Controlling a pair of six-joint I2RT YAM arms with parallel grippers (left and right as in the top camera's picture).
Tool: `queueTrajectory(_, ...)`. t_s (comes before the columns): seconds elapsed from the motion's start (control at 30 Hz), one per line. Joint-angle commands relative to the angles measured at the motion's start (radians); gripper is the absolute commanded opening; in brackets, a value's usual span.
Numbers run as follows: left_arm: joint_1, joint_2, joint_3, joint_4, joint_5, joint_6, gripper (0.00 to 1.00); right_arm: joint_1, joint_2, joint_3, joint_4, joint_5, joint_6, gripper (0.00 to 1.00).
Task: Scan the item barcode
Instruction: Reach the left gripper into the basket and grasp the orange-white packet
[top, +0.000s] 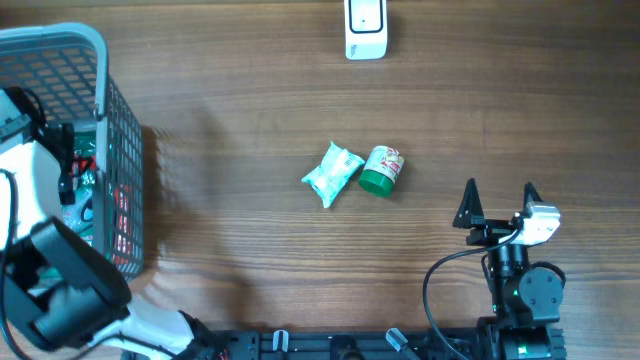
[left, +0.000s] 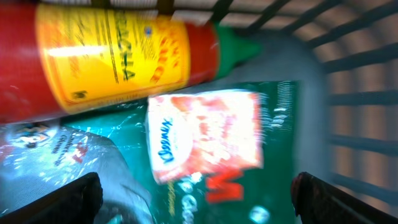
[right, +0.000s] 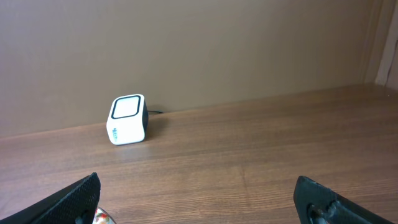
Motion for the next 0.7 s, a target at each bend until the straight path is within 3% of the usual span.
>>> queueTrajectory(0.0,0.01,0.09,-0.003,0.033,-0.012,-0.037,1.0,0.0,-0.002,-0.001,0.005,-0.016,-0.013,1.0)
queueTrajectory(0.23,0.01,0.163,-0.003,0.111,-0.009,-0.036,1.0,0.0,-0.002,-0.001,0.005,-0.016,-0.013,1.0)
queueTrajectory(0.27,0.01,0.174,-0.003,0.123,-0.008,-0.036,0.96,0.0,-0.002,-0.001,0.005,-0.016,-0.013,1.0)
queueTrajectory(0.3,0.01,0.182,-0.003,0.13,-0.009,-0.035,0.85,0.0,-0.002,-0.001,0.005,-0.016,-0.013,1.0)
queueTrajectory(0.37,0.01,0.186,-0.003,0.15,-0.009,-0.023,0.5,0.0,-0.002,-0.001,0.005,-0.016,-0.013,1.0)
queueTrajectory(0.47,0.01,0.184,0.0,0.17,-0.01,0.018,0.17,0.0,-0.002,-0.001,0.005,-0.016,-0.012,1.0)
queueTrajectory(0.53,0.01,0.173,0.008,0.169,-0.008,0.035,0.06,0.0,-0.002,-0.001,0.005,-0.016,-0.013,1.0)
queueTrajectory(0.67,0.01,0.066,0.067,0.111,-0.008,0.044,0.04,0.0,-0.002,-0.001,0.005,-0.016,-0.013,1.0)
